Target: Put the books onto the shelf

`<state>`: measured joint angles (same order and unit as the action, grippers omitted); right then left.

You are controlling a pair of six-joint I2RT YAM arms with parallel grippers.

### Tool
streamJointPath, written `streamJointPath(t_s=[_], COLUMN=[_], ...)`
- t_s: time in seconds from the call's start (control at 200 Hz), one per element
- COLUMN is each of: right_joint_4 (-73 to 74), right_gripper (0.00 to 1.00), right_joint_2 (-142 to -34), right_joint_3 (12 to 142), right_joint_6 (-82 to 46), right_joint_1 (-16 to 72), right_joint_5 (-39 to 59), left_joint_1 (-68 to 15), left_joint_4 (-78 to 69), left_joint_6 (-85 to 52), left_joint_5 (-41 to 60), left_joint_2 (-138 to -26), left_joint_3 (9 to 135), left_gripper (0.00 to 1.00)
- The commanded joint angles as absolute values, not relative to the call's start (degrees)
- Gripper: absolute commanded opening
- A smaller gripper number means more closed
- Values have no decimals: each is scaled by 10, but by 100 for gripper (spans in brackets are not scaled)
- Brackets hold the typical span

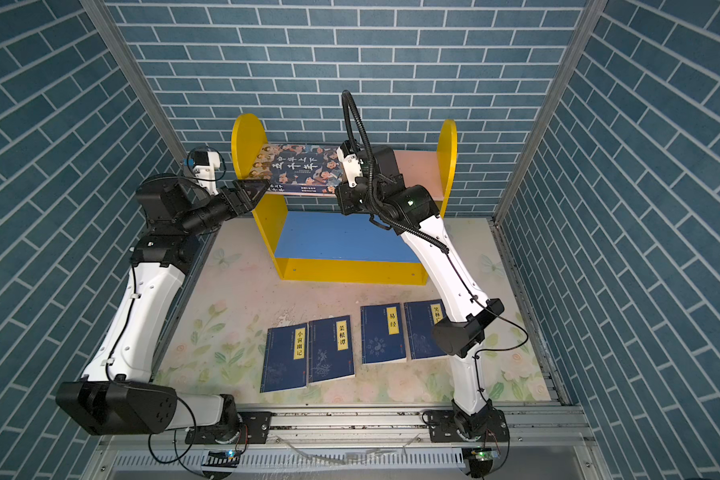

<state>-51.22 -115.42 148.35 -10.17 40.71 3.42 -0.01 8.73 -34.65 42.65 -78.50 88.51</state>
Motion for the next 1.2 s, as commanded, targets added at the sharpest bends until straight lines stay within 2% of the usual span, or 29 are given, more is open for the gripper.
streamJointPath(t_s=[0.0, 0.59, 1.005, 1.11, 1.19], right_joint_4=[-497, -486, -485, -487, -491], right_gripper=[20, 15, 15, 20, 35], right_joint_2=[-1166, -1177, -1176, -1174, -1170], right_joint_3=[1499, 1505, 1505, 1505, 1505], right_joint_6=[-81, -74, -76, -75, -73], right_joint_1=[408, 408, 408, 409, 409], right_joint_5=[30, 28, 79, 78, 64], left_joint_1=[3, 24, 37, 37, 37], left_joint_4=[77, 123, 114, 113, 114], left_joint_6=[-337, -309, -321, -322, -322], left_joint_5=[425, 418, 426, 427, 429], left_joint_2=[-787, -760, -758, -758, -756], left_joint_3=[907, 925, 926, 925, 926], left_gripper=[84, 84, 84, 84, 84])
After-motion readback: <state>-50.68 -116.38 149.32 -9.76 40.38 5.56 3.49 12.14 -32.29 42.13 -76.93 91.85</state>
